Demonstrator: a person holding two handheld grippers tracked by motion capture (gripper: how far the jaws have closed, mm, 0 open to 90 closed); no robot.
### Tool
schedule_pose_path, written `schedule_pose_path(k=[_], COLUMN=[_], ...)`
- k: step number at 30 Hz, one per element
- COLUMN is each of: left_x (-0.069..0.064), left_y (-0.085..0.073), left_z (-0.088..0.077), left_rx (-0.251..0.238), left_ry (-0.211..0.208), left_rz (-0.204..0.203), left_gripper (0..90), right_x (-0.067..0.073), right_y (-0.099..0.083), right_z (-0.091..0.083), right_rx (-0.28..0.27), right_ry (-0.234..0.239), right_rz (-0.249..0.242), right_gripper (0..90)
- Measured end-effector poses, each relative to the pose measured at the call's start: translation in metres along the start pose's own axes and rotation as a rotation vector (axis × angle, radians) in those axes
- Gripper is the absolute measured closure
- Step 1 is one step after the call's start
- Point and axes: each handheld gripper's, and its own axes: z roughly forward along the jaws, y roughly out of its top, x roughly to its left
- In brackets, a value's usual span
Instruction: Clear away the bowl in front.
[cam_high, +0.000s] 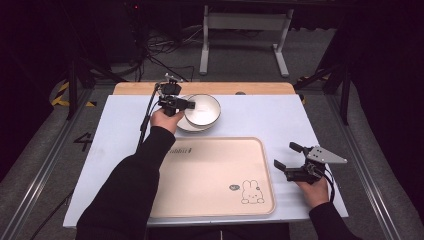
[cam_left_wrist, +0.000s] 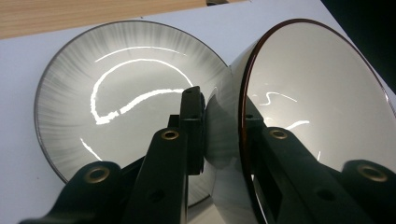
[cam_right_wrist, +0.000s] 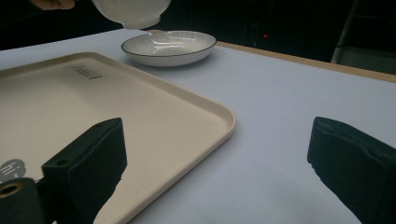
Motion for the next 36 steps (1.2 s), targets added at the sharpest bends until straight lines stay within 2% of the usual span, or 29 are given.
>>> schedule_pose_path(k=[4,10,15,17,18,20,22,23,30,36], left_x=[-0.007,-0.020,-0.030,-0.033,-0.036,-0.040,-0.042,-0.046,-0.055,-0.060], left_y=[-0.002,-0.008,-0.014,-0.015,-0.017,-0.019,-0.020,-0.022,-0.027,-0.030], left_z=[-0.003,-0.009,-0.014,-0.016,-0.020,-0.023,-0.024,-0.027,-0.034,-0.040], left_rx=[0.013,0.030,0.056,0.062,0.066,0.065,0.067,0.070,0.066,0.070], left_ry=[-0.015,-0.063,-0.091,-0.103,-0.113,-0.130,-0.135,-0.138,-0.166,-0.164], left_rz=[0.017,0.058,0.109,0.117,0.135,0.142,0.149,0.167,0.195,0.220], left_gripper=[78.8,78.8,78.8,78.8,78.8,78.8,78.8,78.8,78.8,79.1], right_x=[0.000,0.000,0.000,0.000,0.000,0.000,0.000,0.000,0.000,0.000], right_y=[0.000,0.000,0.000,0.000,0.000,0.000,0.000,0.000,0.000,0.000], right_z=[0.000,0.000,0.000,0.000,0.000,0.000,0.000,0.000,0.000,0.000], right_rx=[0.000,0.001,0.001,0.000,0.000,0.000,0.000,0.001,0.001,0.000], right_ry=[0.000,0.001,0.001,0.002,0.002,0.002,0.002,0.002,0.002,0.003], right_rz=[-0.001,-0.001,-0.002,-0.004,-0.004,-0.004,-0.004,-0.004,-0.004,-0.004], right_gripper=[5.2,5.2,5.2,5.2,5.2,5.1,5.2,5.2,5.2,5.2])
